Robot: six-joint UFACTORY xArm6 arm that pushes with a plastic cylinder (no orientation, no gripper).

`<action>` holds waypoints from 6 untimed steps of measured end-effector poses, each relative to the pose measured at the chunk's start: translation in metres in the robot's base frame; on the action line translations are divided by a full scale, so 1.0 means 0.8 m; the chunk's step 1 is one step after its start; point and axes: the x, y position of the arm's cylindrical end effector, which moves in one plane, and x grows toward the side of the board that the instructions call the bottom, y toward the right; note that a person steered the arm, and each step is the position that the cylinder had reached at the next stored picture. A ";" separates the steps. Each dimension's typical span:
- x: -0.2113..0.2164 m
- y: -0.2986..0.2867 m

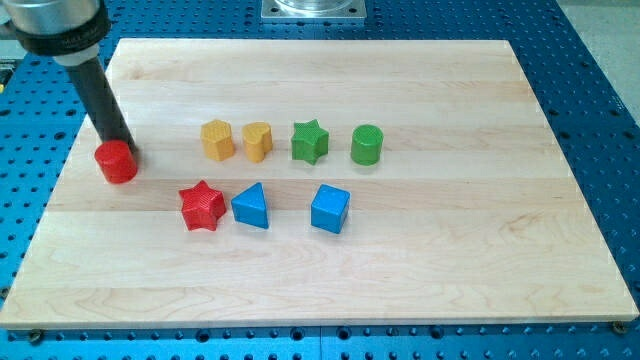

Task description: Place the red circle left to the red star

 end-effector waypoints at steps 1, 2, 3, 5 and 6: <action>0.047 0.013; 0.088 0.020; 0.122 -0.038; 0.156 0.000; 0.137 0.027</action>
